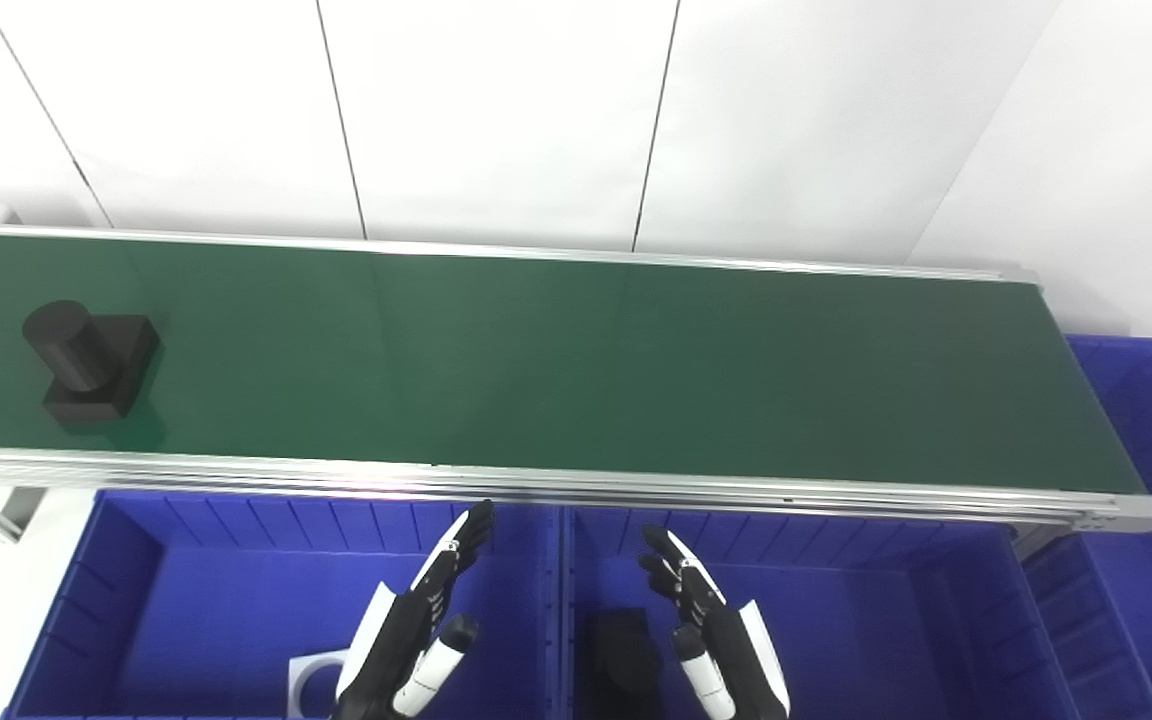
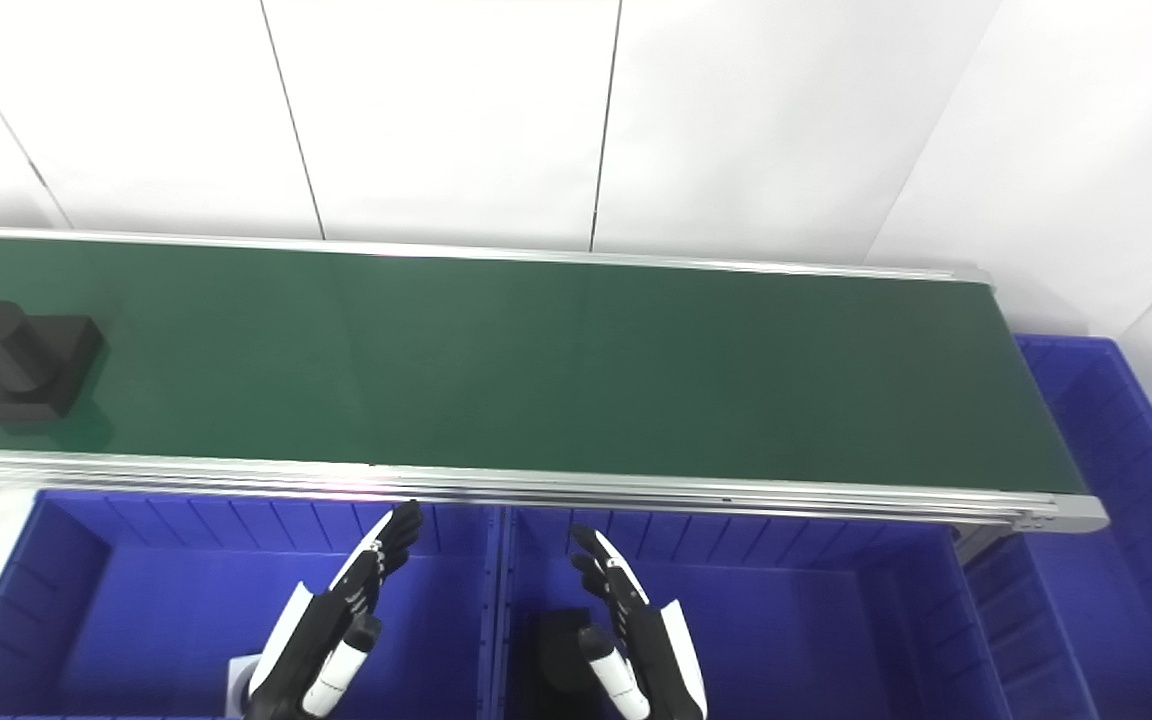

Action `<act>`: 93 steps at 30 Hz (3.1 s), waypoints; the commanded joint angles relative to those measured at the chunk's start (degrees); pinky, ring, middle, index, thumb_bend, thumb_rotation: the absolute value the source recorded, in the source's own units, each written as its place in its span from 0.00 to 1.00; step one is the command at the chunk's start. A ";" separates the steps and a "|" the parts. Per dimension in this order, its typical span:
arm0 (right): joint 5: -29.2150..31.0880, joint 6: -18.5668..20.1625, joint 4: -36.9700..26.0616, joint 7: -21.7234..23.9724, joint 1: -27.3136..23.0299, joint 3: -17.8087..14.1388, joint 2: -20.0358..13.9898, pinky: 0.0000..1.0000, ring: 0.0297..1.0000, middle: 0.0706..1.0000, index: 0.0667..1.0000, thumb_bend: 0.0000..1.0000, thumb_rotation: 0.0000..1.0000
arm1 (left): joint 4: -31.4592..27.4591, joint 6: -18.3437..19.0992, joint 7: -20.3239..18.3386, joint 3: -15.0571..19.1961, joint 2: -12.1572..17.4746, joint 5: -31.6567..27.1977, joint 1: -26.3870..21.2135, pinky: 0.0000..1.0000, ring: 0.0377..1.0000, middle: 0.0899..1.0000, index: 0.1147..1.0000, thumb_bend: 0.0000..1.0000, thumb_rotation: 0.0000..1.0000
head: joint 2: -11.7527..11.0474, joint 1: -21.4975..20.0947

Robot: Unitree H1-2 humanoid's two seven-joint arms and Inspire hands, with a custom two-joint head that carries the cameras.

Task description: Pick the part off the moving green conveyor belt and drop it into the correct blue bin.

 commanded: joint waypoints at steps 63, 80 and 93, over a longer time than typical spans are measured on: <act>-0.22 -6.40 3.26 -1.62 -1.10 -0.21 0.75 0.87 0.88 0.91 0.91 0.88 1.00 | 3.44 -5.84 1.39 -0.25 -0.05 0.49 -1.93 0.95 0.95 0.93 0.93 0.89 1.00 | -7.17 -0.49; -0.22 -9.06 7.26 -2.37 -2.33 0.02 -0.13 0.89 0.90 0.92 0.91 0.88 1.00 | 7.22 -7.67 2.89 -0.88 -0.33 0.68 -3.08 0.94 0.95 0.92 0.91 0.92 1.00 | -10.73 1.40; 1.18 -9.02 6.95 -1.69 -2.24 -0.08 -0.81 0.90 0.90 0.93 0.92 0.88 1.00 | 7.15 -7.63 3.59 -1.57 -0.67 1.27 -3.01 0.93 0.95 0.91 0.91 0.91 1.00 | -10.82 4.78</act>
